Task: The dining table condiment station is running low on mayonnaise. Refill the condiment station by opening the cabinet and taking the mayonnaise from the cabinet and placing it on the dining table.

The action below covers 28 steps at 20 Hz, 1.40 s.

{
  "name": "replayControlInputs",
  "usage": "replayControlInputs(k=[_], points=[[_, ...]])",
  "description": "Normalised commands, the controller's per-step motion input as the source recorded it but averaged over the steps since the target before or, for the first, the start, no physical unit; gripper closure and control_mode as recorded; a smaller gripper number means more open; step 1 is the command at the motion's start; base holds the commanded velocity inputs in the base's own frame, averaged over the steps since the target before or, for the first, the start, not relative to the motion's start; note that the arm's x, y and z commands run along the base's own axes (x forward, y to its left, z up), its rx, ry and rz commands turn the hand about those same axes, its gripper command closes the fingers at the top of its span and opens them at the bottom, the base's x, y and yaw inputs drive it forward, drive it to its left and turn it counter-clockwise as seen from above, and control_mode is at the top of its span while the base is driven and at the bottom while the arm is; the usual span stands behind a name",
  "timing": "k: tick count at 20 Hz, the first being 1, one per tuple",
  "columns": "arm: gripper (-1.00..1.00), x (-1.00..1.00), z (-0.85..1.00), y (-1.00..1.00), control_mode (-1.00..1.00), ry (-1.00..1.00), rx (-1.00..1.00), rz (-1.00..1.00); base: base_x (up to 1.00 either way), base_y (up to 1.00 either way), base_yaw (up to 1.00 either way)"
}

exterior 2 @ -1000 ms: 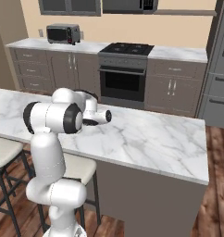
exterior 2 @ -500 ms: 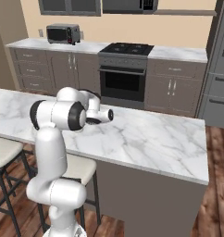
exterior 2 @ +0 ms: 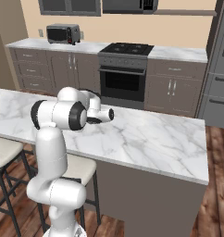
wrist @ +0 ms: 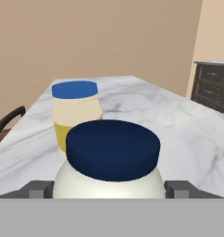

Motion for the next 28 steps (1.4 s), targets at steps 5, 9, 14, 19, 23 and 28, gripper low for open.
replayControlInputs(k=[5, 9, 14, 19, 23, 28], points=[[-1.00, -0.09, 0.00, -0.04, -1.00, 0.00, 0.00, 0.00, 0.00, 0.00, 0.00], [-1.00, -0.23, 0.02, -0.17, -1.00, 0.00, 0.01, 0.00, 0.00, 0.00, 0.00], [-1.00, -0.41, 0.09, -0.23, -1.00, -0.02, 0.02, -0.01, 0.00, 0.00, 0.00], [-1.00, -0.56, 0.50, -0.18, -1.00, -0.12, 0.03, -0.06, 0.00, 0.00, 0.00], [-1.00, -0.71, 0.96, 0.00, -1.00, -0.25, 0.00, -0.10, 0.00, 0.00, 0.00], [-1.00, -0.67, 1.00, 0.00, -1.00, -0.29, 0.00, -0.12, 0.00, 0.00, 0.00]])
